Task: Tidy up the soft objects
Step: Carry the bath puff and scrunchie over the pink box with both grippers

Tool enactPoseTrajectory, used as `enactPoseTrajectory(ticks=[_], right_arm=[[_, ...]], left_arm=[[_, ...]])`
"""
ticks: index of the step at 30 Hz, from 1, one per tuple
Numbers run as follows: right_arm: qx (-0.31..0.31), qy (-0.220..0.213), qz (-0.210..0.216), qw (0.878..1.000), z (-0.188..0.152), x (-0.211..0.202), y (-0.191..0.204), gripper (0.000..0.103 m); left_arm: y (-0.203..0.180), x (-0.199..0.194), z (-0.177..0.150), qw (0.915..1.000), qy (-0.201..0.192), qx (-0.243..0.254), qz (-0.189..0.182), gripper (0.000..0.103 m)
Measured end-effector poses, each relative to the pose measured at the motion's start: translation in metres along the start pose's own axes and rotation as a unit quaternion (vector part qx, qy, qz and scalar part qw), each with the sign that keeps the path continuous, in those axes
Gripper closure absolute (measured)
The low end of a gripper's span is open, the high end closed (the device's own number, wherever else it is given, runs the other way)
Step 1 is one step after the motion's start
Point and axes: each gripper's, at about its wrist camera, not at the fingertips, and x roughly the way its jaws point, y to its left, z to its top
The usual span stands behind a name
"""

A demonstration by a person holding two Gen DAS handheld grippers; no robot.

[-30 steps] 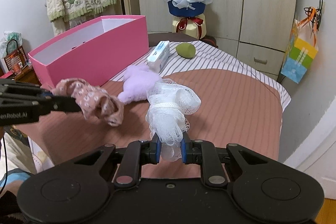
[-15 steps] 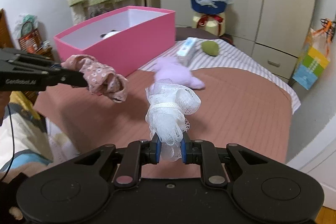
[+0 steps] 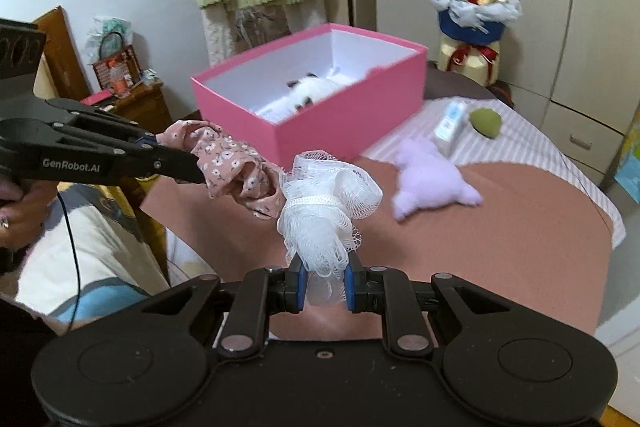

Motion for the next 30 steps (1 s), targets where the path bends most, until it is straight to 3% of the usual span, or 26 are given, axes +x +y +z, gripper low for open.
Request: enactPoseTrajectory(ticks=[10,16,25,30], right_arm=[[-0.064,-0.050,0.014,0.997,0.060,-0.002,0.038,0.082],[-0.069,-0.071,0.021,0.995,0.099,0.014,0.044,0.082],[-0.051,-0.084,-0.005,0.995,0.142,0.066,0.029,0.082],[-0.036,-0.083,-0.026,0.996,0.162,0.101,0.014,0.082]], left_arm=[[0.028,-0.044,0.032,0.9970,-0.070,0.006,0.033,0.098],[0.045,-0.047,0.061,0.9939,-0.095,0.015,0.054,0.098],[0.082,-0.001,0.096,0.9900,-0.107,0.018,0.090,0.098],[0.106,0.041,0.112,0.9825,-0.117,0.024,0.143,0.098]])
